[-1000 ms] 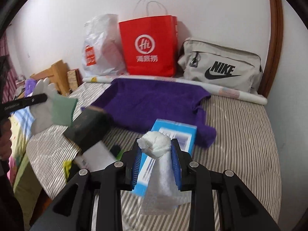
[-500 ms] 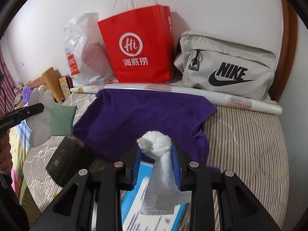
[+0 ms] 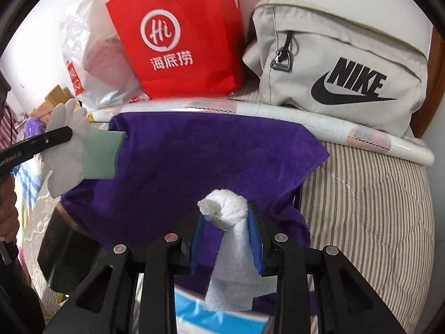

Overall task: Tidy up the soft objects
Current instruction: 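Carry the tissue and the glove toward the purple towel with both grippers, then lower tissue and glove onto the purple towel and open both grippers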

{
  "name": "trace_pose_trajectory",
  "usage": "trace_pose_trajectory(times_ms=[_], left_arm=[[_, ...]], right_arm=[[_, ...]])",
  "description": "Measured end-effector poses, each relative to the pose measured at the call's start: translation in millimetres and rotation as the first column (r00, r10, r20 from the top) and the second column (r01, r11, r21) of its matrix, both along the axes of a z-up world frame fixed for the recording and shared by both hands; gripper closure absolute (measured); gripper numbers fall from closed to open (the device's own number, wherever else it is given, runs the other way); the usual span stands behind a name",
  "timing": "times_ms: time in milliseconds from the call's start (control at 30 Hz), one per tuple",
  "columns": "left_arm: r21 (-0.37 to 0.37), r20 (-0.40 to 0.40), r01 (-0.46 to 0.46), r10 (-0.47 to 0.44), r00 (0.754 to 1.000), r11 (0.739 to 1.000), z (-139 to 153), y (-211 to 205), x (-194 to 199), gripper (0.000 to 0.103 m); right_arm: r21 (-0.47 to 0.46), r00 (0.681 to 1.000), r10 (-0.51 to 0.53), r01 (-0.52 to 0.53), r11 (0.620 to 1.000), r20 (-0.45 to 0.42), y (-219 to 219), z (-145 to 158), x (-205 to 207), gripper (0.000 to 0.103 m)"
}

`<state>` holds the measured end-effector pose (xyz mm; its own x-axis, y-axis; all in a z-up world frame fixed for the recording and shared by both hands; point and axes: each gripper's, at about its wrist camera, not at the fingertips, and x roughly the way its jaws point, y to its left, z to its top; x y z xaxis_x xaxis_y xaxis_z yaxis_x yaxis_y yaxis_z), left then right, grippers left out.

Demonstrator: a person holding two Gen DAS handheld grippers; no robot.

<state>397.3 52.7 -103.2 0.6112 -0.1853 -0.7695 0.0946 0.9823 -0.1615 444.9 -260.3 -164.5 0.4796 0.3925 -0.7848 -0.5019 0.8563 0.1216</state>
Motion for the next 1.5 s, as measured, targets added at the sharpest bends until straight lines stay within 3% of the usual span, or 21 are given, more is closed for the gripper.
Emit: trace_pose_trajectory(times_ms=[267,500,700,833,900,967,1000,1067,1267,1500], left_arm=[[-0.087,-0.098,0.024,-0.032,0.995,0.996,-32,1,39,0.085],[0.016,-0.155,-0.019,0.022,0.988,1.000,-56,5,51,0.085],[0.049,-0.155,-0.022,0.029,0.988,0.999,-60,4,46,0.085],[0.038,-0.167,0.003,0.003,0.986,0.999,-58,5,42,0.077],[0.038,-0.178,0.009,-0.002,0.984,0.999,-52,7,39,0.064],[0.047,-0.151,0.008,0.000,0.989,0.999,-44,9,34,0.040],[0.055,-0.129,0.005,0.003,0.992,0.998,-38,10,30,0.036],[0.068,-0.106,-0.004,0.011,0.994,0.998,-30,14,23,0.035],[0.050,-0.076,-0.024,0.028,0.997,0.998,-11,24,-5,0.035],[0.067,0.026,-0.016,0.015,1.000,0.998,23,23,-64,0.035]], right_arm=[[-0.048,0.999,0.019,-0.020,0.999,-0.029,14,-15,20,0.072],[-0.076,0.997,0.020,-0.026,0.997,-0.080,20,-28,29,0.072],[-0.077,0.991,0.028,-0.039,0.996,-0.129,19,-35,31,0.072],[-0.066,0.986,0.036,-0.048,0.997,-0.162,21,-39,33,0.072],[-0.039,0.987,0.055,-0.061,0.997,-0.152,22,-35,29,0.062],[-0.044,0.992,0.060,-0.065,0.997,-0.108,24,-27,24,0.048],[-0.055,0.996,0.057,-0.061,0.997,-0.072,25,-23,20,0.042],[-0.069,0.999,0.048,-0.050,0.996,-0.024,26,-15,14,0.037],[-0.015,0.999,0.033,-0.034,0.999,-0.027,12,7,-1,0.036],[-0.057,0.999,0.021,-0.019,0.998,0.044,0,41,-41,0.022]])
